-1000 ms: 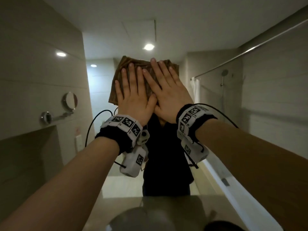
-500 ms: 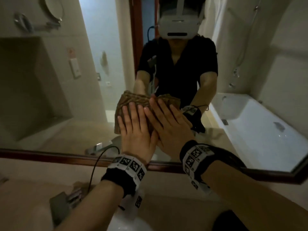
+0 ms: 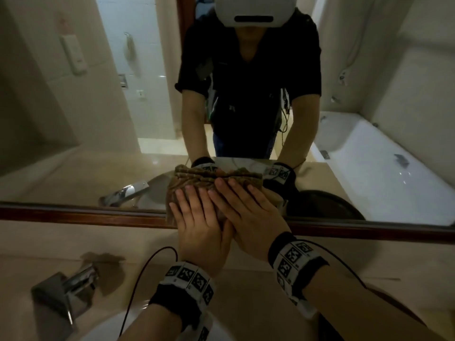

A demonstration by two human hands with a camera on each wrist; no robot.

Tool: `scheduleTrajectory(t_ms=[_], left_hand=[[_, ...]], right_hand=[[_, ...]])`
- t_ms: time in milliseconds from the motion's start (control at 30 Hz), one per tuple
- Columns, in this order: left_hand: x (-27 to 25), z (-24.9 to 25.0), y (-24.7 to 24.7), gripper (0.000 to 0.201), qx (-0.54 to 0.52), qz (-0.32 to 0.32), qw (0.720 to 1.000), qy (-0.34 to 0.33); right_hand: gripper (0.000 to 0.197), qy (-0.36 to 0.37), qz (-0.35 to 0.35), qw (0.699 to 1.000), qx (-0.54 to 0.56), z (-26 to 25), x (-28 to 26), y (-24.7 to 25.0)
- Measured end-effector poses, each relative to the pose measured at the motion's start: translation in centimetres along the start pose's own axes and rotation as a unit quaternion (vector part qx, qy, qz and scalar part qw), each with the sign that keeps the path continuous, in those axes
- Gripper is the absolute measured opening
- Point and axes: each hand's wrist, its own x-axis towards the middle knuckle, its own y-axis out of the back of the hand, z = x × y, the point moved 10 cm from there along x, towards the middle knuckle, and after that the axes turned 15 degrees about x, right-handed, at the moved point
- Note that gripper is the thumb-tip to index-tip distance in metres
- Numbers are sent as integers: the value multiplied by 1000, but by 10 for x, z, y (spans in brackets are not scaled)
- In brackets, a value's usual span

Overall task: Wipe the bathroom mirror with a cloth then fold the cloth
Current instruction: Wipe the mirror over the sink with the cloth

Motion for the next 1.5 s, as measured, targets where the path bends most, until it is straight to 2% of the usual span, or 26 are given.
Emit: scheduleTrajectory(t_ms=[167,300,400,567,733,933,1033,1267,1500], left_hand=[[2,5,-1,83,-24,-55,998,28],[22,25,12,84,-18,-98,994,41],[61,53,40,84,-20,-77,996,28],[150,109,112,83,5,-1,1000,-21],[231,165,184,89,23,45,997,-54],[319,236,259,91,50,95,992,-59],[359,263,295,92,51,112,991,-42],[427,283,346,94,34,78,996,-19],[469,272,384,90,40,97,994,-28]], right_hand=[[79,-1,-44,998,34,4,-3,12],[78,-7,-66,997,41,24,-2,43],[78,-17,-48,998,30,55,5,87],[73,-36,22,999,26,117,22,188],[75,-24,53,998,-2,176,34,285],[76,-10,107,993,-57,247,39,395],[86,-11,110,990,-91,282,50,441],[90,1,128,983,-134,316,78,519],[90,-13,178,977,-120,318,106,559]])
